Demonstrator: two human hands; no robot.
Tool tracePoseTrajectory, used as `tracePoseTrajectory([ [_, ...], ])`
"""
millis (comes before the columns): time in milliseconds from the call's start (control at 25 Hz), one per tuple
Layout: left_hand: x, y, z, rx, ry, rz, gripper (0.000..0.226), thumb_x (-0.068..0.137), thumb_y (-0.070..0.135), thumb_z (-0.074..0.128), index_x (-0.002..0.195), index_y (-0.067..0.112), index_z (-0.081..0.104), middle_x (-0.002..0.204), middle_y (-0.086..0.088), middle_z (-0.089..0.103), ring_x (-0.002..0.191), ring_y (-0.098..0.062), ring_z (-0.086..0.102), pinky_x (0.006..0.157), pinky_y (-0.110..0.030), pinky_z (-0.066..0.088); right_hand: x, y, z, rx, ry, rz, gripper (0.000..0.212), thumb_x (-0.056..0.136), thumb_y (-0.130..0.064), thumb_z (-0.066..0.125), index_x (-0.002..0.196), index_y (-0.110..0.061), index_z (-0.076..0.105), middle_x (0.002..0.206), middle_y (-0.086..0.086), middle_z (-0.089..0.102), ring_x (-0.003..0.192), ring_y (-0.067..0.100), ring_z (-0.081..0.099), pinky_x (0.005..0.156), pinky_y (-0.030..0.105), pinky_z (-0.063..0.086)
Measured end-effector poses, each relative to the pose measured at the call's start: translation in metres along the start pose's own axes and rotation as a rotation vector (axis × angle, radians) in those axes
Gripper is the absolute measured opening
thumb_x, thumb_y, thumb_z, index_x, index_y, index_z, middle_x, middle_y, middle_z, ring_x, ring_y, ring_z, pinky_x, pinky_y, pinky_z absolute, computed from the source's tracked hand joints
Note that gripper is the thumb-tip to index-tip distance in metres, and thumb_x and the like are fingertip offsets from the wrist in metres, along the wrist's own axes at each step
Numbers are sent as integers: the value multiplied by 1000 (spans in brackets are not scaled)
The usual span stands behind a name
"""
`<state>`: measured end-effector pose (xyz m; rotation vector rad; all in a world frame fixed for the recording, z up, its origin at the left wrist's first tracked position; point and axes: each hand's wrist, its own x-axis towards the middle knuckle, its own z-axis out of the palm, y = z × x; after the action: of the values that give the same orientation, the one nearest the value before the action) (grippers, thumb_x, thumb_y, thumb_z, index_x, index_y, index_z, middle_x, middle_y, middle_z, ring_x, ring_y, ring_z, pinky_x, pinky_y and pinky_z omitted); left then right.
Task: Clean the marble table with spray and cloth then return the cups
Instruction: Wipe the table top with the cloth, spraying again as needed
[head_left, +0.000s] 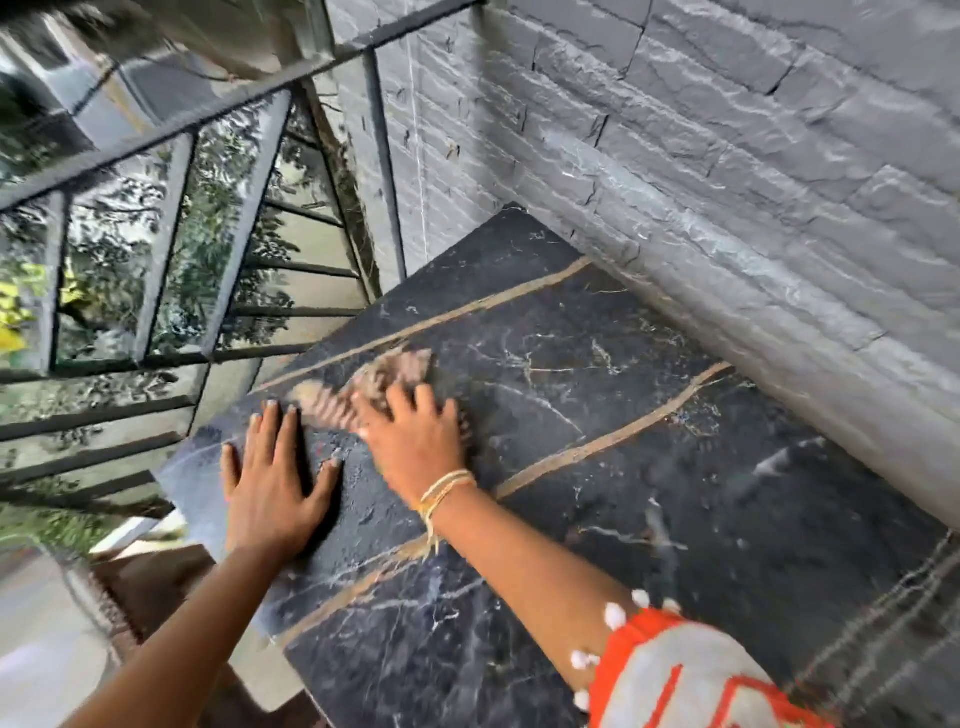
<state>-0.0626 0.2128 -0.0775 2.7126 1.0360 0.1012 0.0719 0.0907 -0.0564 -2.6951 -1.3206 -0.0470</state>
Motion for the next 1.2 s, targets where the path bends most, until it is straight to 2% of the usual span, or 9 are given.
tracePoseTrajectory([
  [80,-5,-1,-1,24,11,22,87,82,68,27,148,11,33,159,-6,22,148,-21,16,118,-48,10,-9,-5,-1,55,-41,-169,39,88,-47,49,124,-37,58,110,-1,58,91,27,50,69,38,43],
  [160,-5,-1,-1,7,32,12,86,82,68,29,147,12,33,159,-4,23,148,-20,18,118,-46,10,7,27,-5,-18,-16,-155,38,90,-46,43,123,-36,58,113,4,57,92,29,51,70,38,46],
  [400,-8,0,-2,3,55,-9,82,83,67,31,151,22,26,160,2,20,148,-15,16,120,-45,10,43,203,-14,-154,27,578,41,96,-45,41,135,-35,48,145,18,33,120,41,39,89,54,45],
  [560,-7,0,-3,-7,59,-16,82,82,67,33,151,22,26,160,3,20,148,-14,17,120,-44,10,65,216,-8,-113,52,895,37,93,-34,48,129,-31,56,143,13,35,125,42,35,91,56,41],
  [640,-10,0,-3,-15,54,-19,82,83,67,33,151,22,26,160,3,20,148,-15,17,120,-44,10,88,175,-2,-115,59,810,37,87,-33,53,123,-25,60,140,15,37,125,42,37,90,54,45],
  [840,-9,-1,-5,-16,47,-24,82,82,66,34,151,23,27,160,3,20,148,-13,15,120,-44,10,90,1,11,-45,45,77,38,89,-47,54,123,-30,62,133,11,50,128,36,38,90,48,48],
  [960,-9,0,-4,-18,34,-30,82,82,65,35,151,22,27,160,2,22,148,-11,14,121,-43,9,78,-34,14,32,-13,-300,37,91,-46,51,124,-32,61,126,8,54,120,32,47,82,42,51],
  [1040,-9,-1,-4,-22,43,-33,81,82,65,35,151,22,28,159,3,22,148,-10,13,121,-43,9,95,-10,14,33,11,-298,36,91,-45,52,123,-32,62,124,11,53,112,30,50,76,40,55],
  [1200,-8,-1,-4,-35,49,-21,80,82,63,37,151,23,29,160,4,21,148,-10,13,121,-42,9,138,84,8,-35,45,226,37,94,-44,47,126,-29,59,130,14,47,117,32,44,82,46,54],
])
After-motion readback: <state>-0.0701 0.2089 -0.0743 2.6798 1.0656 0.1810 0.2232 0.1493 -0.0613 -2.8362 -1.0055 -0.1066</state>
